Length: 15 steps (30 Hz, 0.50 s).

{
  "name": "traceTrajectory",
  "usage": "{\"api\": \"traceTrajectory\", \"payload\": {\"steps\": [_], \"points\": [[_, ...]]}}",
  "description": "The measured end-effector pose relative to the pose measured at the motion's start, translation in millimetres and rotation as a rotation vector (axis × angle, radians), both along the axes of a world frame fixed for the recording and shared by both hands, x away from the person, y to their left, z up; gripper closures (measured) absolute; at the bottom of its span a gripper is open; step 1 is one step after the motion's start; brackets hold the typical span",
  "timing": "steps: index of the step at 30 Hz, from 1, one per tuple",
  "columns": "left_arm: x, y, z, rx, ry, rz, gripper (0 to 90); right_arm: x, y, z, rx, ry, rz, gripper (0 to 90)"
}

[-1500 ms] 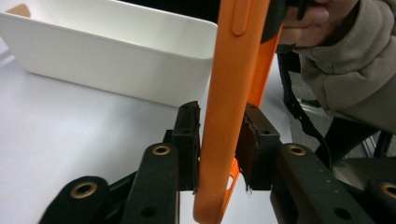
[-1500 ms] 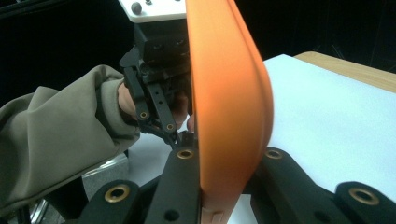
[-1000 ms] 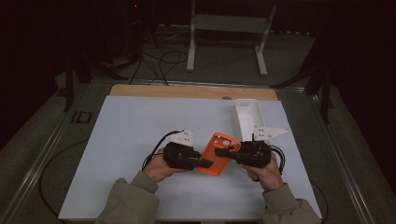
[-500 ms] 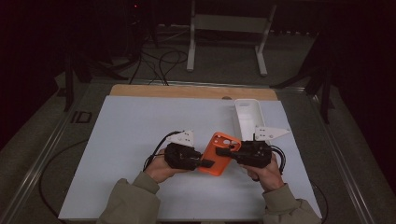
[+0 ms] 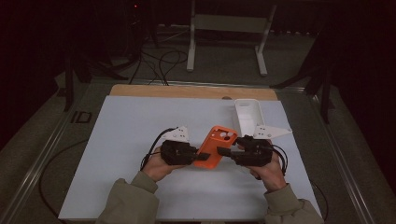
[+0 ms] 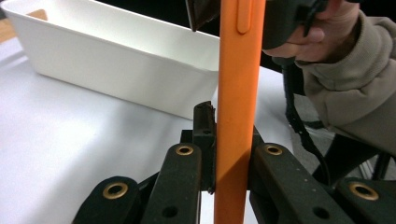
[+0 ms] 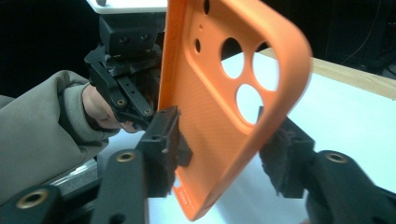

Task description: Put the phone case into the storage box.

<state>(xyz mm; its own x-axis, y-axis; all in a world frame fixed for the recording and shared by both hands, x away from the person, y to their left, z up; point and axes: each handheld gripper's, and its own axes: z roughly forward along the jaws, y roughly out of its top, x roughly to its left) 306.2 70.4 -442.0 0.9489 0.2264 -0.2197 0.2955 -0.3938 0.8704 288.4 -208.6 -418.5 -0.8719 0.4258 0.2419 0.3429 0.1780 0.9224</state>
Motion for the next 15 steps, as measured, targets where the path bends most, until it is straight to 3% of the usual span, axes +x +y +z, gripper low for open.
{"api": "traceTrajectory", "payload": {"steps": [8, 15], "points": [[-1.2, 4.7, -0.2, -0.007, -0.027, 0.060, 85.6, -2.2, 2.6, 2.1, -0.064, -0.026, -0.052, 35.3], [-0.5, 10.2, 0.6, -0.019, -0.035, 0.112, 85.6, -2.8, 1.9, 3.4, -0.088, -0.034, -0.083, 27.3]]}}
